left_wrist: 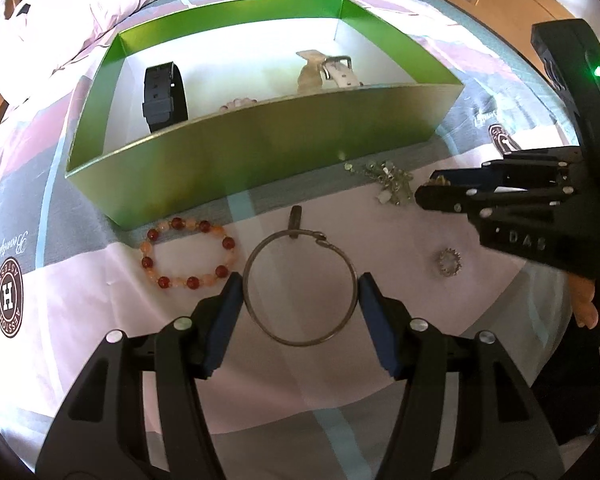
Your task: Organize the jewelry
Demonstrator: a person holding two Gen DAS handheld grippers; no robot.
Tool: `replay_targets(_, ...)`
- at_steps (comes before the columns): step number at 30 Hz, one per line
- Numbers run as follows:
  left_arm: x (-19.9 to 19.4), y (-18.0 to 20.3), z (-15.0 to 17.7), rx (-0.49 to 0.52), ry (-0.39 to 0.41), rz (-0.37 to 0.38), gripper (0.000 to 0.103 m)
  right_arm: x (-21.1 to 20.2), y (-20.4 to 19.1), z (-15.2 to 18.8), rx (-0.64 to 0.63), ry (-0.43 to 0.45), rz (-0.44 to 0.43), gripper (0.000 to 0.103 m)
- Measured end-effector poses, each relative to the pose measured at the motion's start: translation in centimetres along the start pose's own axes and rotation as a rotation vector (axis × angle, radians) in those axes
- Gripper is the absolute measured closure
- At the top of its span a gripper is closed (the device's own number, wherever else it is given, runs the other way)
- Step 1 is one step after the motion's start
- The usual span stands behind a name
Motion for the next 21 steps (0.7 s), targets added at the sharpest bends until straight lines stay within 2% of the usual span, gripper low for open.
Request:
replay_targets(3,-0.8,0.0,-0.3,-0.008,0.032,0.015,0.043,-0.7,-0.3,0.0,0.003,0.029,-0.044,0.081)
replay_targets(7,-4.4,0.1,-2.2,-0.013,0.168,0.077,0.043,-4.9,0.4,-1.1,0.064,0.215,-0.168,0.081)
replay_targets(9,-6.8,-0.3,-4.0,-0.030,0.266,0.115,0.043,-6.8,1.0,-2.1,0.089,0.308,-0.173,0.081)
replay_targets(11,-7.8,-1.0,-5.5,-0.070,0.317,0.108,0.043,-7.7,2.3,-3.9,0.133,0.373,-0.145,0.081)
replay_targets(14,-7.2,-2.0,-7.6,-0.099,0.327,0.043,0.043,-6.3,3.8,-5.4,0.190,0.356,-0.130,0.081)
replay_targets(16,-6.0,-3.5,-8.2,-0.143,0.297,0.020,0.043,-4.6,4.3,-6.4,0.219,0.339,-0.109,0.081)
replay_targets(19,-4.7,-5.1,-9.7,-0.199,0.262,0.006,0.043,-2.9,6.4,-7.7,0.263,0.307,-0.103,0.081)
replay_targets(21,-4.4,-5.6,-11.6,-0.219,0.262,0.024,0.043,-1.5,6.7,-8.9,0.273,0.285,-0.090,0.081)
Point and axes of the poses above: each gripper's, at about its wrist camera, not at the fingertips, and x roughly the way its jaws point, y to its right, z to its underside, the point moved 3 cm from there along x, roughly the way its jaws point, and after that the axes turned 9 degrees about -x, right-handed, at the moved point
